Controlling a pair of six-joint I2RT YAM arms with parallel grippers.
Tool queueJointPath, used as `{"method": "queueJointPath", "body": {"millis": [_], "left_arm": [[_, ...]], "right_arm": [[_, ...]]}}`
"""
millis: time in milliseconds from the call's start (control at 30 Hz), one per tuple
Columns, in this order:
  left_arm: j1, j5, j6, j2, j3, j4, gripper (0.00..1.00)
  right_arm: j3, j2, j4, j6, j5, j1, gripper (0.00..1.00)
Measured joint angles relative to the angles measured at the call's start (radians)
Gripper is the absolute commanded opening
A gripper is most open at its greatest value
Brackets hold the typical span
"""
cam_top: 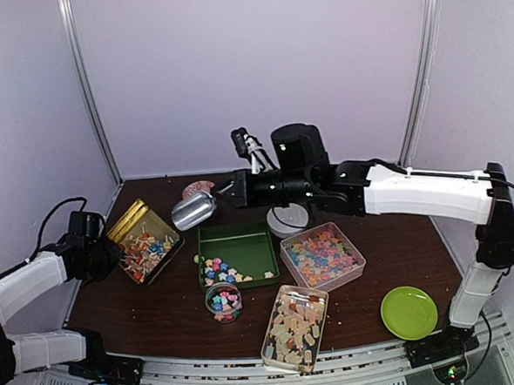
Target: Pack the candies
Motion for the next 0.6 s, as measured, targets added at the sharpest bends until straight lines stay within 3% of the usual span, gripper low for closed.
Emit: {"method": "queueJointPath", "body": {"millis": [267, 600], "left_arm": [[0.0, -0.056, 0.024, -0.069, 0.001, -0.151, 0.0], [-0.016, -0.101, 0.071, -0.076, 0.011, -0.245, 0.0]], "right_arm": [[0.421, 0.383, -0.161, -0.064, 0.02, 0.028, 0.0], [0.706, 0.584, -0.338, -0.138, 0.042, 0.035, 0.0]]}}
